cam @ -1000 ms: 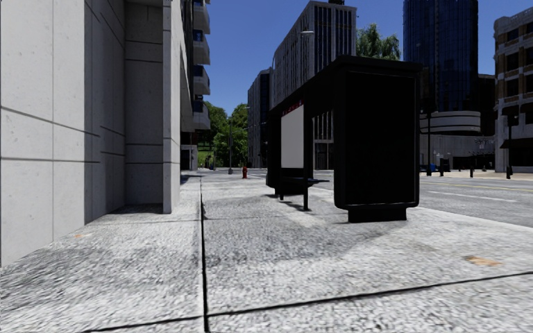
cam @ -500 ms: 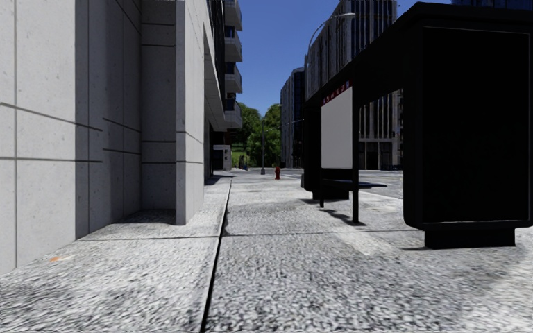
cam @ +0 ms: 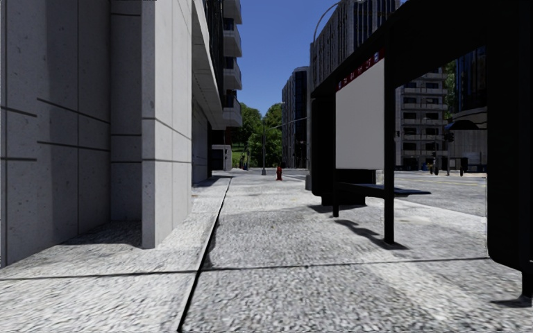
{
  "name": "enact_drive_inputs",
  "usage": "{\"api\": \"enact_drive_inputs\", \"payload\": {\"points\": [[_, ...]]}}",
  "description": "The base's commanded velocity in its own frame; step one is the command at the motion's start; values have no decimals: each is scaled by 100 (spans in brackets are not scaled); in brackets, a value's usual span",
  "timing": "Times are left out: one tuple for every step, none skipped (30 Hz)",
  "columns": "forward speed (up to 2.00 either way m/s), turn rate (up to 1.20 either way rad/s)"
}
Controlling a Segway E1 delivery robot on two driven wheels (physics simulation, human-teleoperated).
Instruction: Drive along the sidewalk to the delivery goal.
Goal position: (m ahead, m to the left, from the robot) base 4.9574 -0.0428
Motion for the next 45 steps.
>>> {"api": "enact_drive_inputs", "payload": {"points": [[200,59],[200,63],[200,63],[200,57],[200,12],[200,2],[200,0],[200,0],[200,0],[200,0],[200,0],[200,0],[200,0],[200,0],[200,0],[200,0],[200,0],[200,0],[200,0],[200,0],[200,0],[200,0],[200,0],[200,0],[200,0],[200,0],[200,0],[200,0],[200,0],[200,0],[200,0],[200,0],[200,0],[200,0],[200,0],[200,0],[200,0],[200,0],[200,0],[200,0],[200,0],[200,0],[200,0],[200,0],[200,0]]}}
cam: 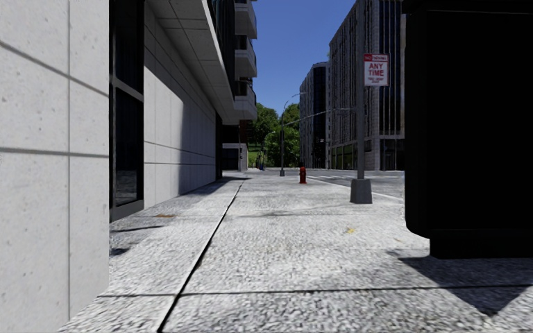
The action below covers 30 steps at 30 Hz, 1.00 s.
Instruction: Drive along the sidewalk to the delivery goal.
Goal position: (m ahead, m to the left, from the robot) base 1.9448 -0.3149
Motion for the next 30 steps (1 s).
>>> {"api": "enact_drive_inputs", "payload": {"points": [[200,0],[200,0],[200,0],[200,0],[200,0],[200,0],[200,0],[200,0],[200,0],[200,0],[200,0],[200,0],[200,0],[200,0],[200,0],[200,0],[200,0],[200,0],[200,0],[200,0],[200,0],[200,0],[200,0],[200,0],[200,0],[200,0],[200,0],[200,0],[200,0],[200,0]]}}
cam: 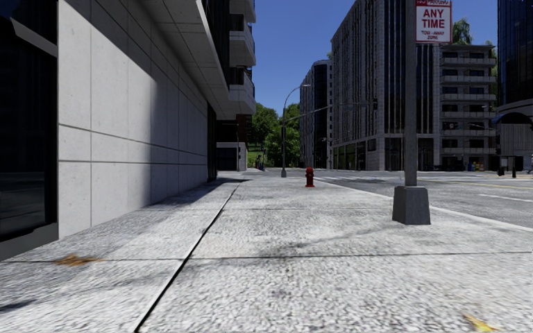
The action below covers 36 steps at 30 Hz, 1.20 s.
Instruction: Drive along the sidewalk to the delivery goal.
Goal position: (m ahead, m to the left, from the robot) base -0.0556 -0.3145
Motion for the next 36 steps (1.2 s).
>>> {"api": "enact_drive_inputs", "payload": {"points": [[200,0],[200,0],[200,0],[200,0],[200,0],[200,0],[200,0],[200,0],[200,0],[200,0],[200,0],[200,0],[200,0],[175,0],[154,0],[124,0],[91,0],[43,0],[43,0],[1,0],[0,0],[0,0],[0,0],[0,0],[0,0],[0,0],[0,0],[0,0],[0,0],[0,0],[0,0],[0,0],[0,0],[0,0],[0,0],[0,0]]}}
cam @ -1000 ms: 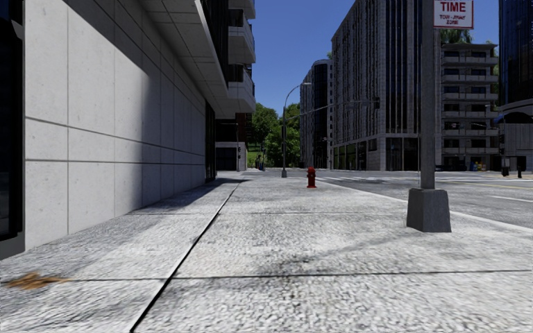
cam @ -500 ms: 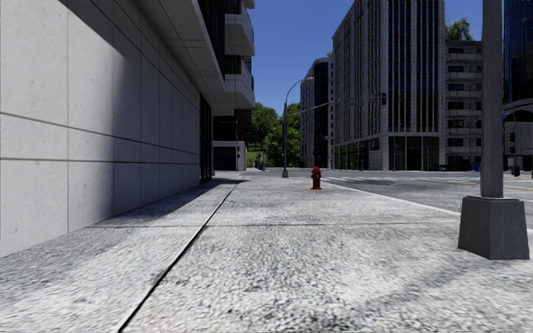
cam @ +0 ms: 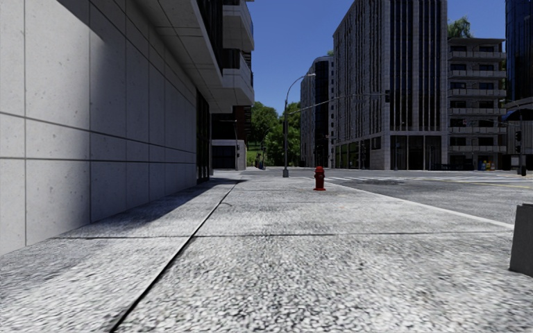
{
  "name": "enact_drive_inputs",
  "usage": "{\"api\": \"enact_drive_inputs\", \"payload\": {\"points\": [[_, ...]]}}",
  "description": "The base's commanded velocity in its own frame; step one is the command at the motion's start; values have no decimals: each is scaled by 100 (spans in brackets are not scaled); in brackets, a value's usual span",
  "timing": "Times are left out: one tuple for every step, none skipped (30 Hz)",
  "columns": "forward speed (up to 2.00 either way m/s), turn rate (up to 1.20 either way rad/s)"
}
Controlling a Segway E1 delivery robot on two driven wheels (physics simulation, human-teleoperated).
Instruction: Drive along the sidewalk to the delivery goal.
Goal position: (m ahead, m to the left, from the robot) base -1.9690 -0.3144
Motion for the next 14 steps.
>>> {"api": "enact_drive_inputs", "payload": {"points": [[0,0],[0,0],[0,0],[0,0],[0,0],[0,0],[0,0],[0,0],[0,0],[0,0],[0,0],[0,0],[0,0],[0,0]]}}
